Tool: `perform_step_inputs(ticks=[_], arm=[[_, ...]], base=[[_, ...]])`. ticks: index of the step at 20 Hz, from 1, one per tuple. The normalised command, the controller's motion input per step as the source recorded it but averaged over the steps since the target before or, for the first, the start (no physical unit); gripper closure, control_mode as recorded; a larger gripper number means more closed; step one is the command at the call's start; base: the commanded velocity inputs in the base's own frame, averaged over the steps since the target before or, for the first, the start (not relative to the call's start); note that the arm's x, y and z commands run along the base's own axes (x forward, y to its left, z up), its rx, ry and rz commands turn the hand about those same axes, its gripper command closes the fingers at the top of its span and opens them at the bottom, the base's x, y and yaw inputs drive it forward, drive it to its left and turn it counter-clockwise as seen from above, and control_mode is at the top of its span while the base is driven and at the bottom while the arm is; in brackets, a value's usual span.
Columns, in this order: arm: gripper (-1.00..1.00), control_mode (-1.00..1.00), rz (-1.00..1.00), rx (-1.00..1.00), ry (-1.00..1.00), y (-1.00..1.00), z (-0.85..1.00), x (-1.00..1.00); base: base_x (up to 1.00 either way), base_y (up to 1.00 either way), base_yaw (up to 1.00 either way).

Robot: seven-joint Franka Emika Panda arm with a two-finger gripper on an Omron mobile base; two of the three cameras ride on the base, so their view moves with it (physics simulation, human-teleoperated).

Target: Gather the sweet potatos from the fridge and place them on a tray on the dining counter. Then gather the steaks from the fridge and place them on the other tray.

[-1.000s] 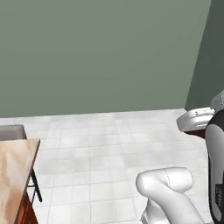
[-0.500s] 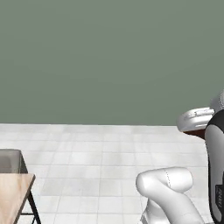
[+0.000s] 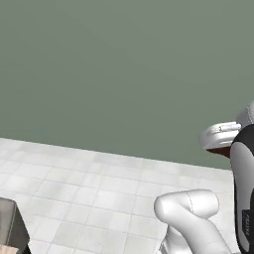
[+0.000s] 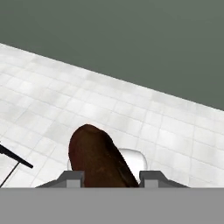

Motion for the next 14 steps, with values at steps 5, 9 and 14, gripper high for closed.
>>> perform_step_inputs(ticks=[5, 9, 14], arm=[[1.0, 1.0, 0.0, 0.0, 0.0, 0.0, 0.0, 0.0], [1.0, 1.0, 0.0, 0.0, 0.0, 0.0, 0.0, 0.0], [1.0, 1.0, 0.0, 0.0, 0.0, 0.0, 0.0, 0.0]], base=[[1.0, -0.09, 0.5], [1.0, -0.04, 0.51], [1.0, -0.03, 0.52]])
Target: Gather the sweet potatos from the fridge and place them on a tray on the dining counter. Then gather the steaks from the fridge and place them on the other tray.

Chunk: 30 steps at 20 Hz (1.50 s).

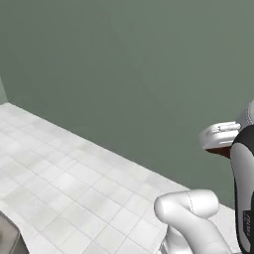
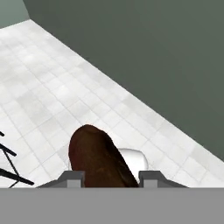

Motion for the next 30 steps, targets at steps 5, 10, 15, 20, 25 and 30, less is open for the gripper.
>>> perform_step_inputs(ticks=[5, 10, 15, 20, 25, 30], arm=[[1.0, 1.0, 0.0, 0.0, 0.0, 0.0, 0.0, 0.0], [1.0, 1.0, 0.0, 0.0, 0.0, 0.0, 0.0, 0.0], [1.0, 1.0, 0.0, 0.0, 0.0, 0.0, 0.0, 0.0], [1.0, 1.0, 0.0, 0.0, 0.0, 0.0, 0.0, 0.0], [1.0, 1.0, 0.0, 0.0, 0.0, 0.0, 0.0, 0.0], [1.0, 1.0, 0.0, 0.0, 0.0, 0.0, 0.0, 0.0]], base=[[1.0, -0.04, 0.51], [1.0, -0.11, 0.5], [1.0, -0.52, 0.41], [1.0, -0.2, 0.5], [1.0, -0.12, 0.52], [1.0, -0.1, 0.52]])
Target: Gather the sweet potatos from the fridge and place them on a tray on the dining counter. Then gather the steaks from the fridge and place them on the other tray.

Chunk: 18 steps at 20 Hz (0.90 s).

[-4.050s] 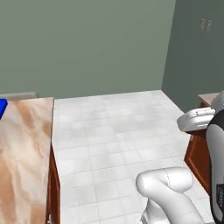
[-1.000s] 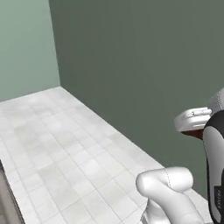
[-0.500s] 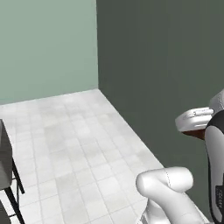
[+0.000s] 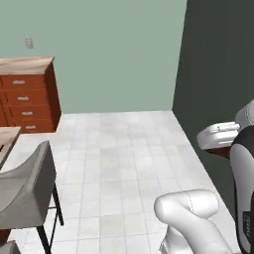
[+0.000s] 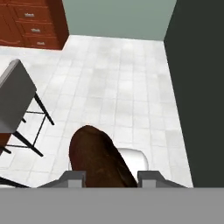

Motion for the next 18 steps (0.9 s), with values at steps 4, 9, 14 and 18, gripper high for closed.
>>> perform_step_inputs(ticks=[4, 9, 14, 18], arm=[[1.0, 1.0, 0.0, 0.0, 0.0, 0.0, 0.0, 0.0], [1.0, 1.0, 0.0, 0.0, 0.0, 0.0, 0.0, 0.0], [1.0, 1.0, 0.0, 0.0, 0.0, 0.0, 0.0, 0.0], [1.0, 1.0, 0.0, 0.0, 0.0, 0.0, 0.0, 0.0]], base=[[1.0, -0.11, 0.52], [1.0, -0.1, 0.54], [1.0, -0.08, 0.6], [1.0, -0.02, 0.68]])
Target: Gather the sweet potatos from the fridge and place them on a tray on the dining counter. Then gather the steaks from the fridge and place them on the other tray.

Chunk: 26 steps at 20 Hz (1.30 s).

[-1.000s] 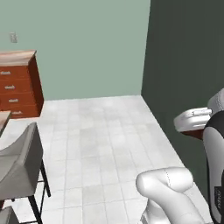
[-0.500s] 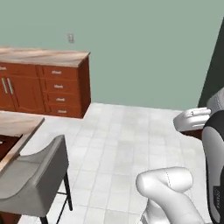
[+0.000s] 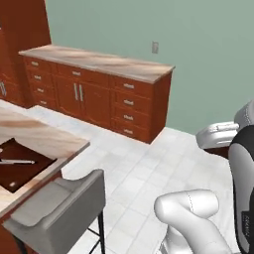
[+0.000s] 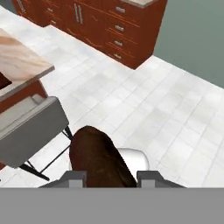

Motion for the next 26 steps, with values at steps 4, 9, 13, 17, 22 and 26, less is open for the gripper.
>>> perform_step_inputs(ticks=[4, 9, 13, 17, 22, 26], arm=[[1.0, 1.0, 0.0, 0.0, 0.0, 0.0, 0.0, 0.0], [1.0, 1.0, 0.0, 0.0, 0.0, 0.0, 0.0, 0.0], [1.0, 1.0, 0.0, 0.0, 0.0, 0.0, 0.0, 0.0], [1.0, 1.0, 0.0, 0.0, 0.0, 0.0, 0.0, 0.0], [1.0, 1.0, 0.0, 0.0, 0.0, 0.0, 0.0, 0.0], [1.0, -1.0, 0.04, 0.0, 0.04, 0.29, 0.0, 0.47]], base=[[1.0, -0.03, 0.71], [0.8, -0.02, 0.73], [0.63, 0.0, 0.71], [0.63, 0.0, 0.55], [0.6, 0.03, 0.22], [0.34, 0.14, 0.04]])
